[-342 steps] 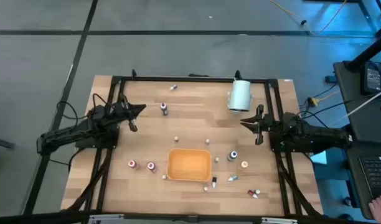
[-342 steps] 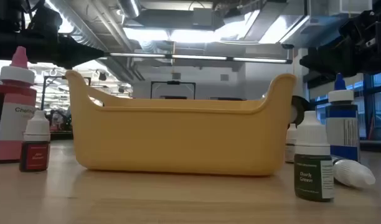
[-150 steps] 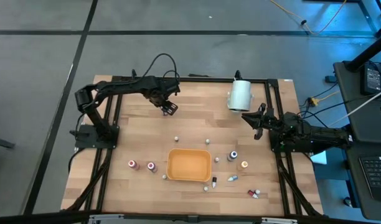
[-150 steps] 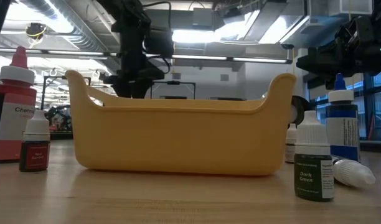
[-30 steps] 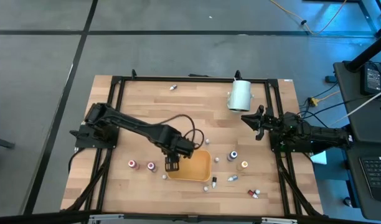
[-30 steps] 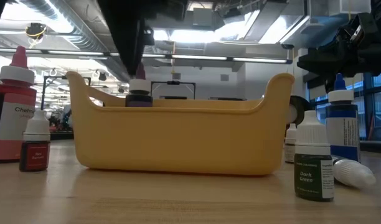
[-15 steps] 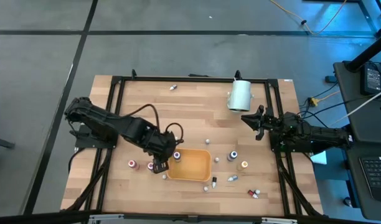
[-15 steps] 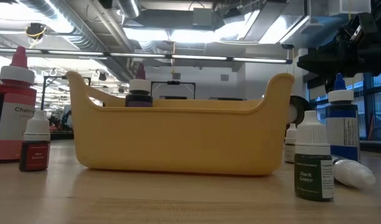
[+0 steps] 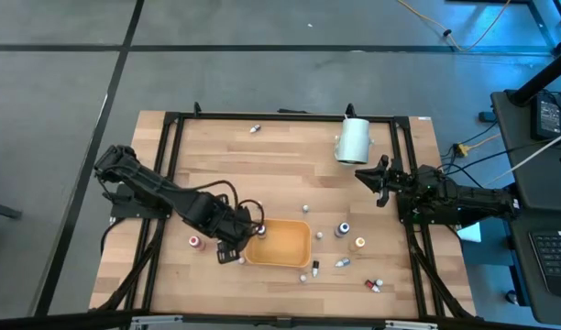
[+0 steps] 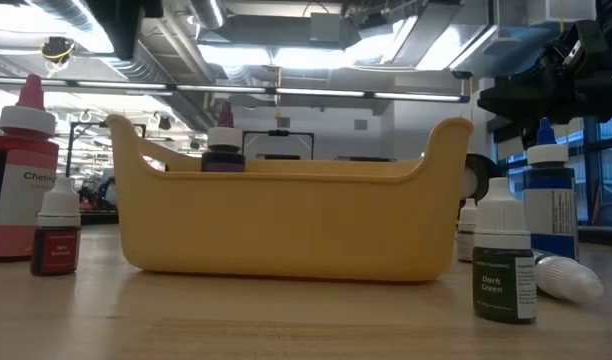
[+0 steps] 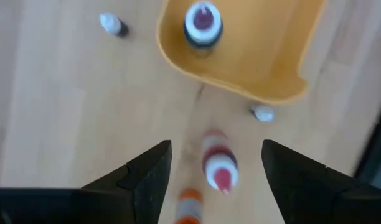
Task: Pick & Place food coloring
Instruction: Put the large pink food coloring bottle in the yellow bin
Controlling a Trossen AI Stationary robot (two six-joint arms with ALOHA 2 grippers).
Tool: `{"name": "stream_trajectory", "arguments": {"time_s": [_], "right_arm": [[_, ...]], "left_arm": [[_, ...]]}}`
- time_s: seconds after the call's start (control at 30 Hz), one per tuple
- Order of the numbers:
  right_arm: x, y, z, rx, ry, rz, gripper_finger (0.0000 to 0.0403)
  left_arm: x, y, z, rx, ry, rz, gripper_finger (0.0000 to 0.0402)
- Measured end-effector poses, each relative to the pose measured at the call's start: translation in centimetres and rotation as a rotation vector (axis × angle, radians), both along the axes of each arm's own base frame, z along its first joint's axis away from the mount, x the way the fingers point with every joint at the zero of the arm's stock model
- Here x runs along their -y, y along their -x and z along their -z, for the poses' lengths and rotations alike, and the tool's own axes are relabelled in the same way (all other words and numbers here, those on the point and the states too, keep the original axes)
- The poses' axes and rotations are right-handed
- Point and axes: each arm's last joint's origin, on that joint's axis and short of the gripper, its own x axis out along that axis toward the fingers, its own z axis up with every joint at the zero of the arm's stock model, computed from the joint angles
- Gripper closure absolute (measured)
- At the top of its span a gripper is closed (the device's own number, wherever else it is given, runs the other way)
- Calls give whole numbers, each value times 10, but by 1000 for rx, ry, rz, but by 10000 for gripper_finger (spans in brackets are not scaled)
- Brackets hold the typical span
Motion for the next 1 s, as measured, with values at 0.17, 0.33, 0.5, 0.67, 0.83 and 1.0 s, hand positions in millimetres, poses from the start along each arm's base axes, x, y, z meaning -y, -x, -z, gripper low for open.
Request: {"name": "stream_trajectory", "arguments": {"time_s": [0.17, 0.33, 0.5, 0.67, 0.83, 1.0], "right_arm": [[0, 0, 0, 0, 0, 0, 337], [0, 0, 0, 0, 0, 0, 337], [0, 0, 0, 0, 0, 0, 337], [0, 0, 0, 0, 0, 0, 337], [0, 0, 0, 0, 1, 0, 337], [0, 0, 0, 0, 0, 0, 337]], "left_arm": [[-4, -3, 7, 23, -55, 40, 161], [-1, 0, 10, 4, -56, 58, 158], [3, -3, 10, 43, -51, 81, 160], [4, -4, 9, 44, -1, 84, 160], [4, -4, 9, 42, 1, 88, 150], [5, -3, 9, 36, 18, 81, 137]]}}
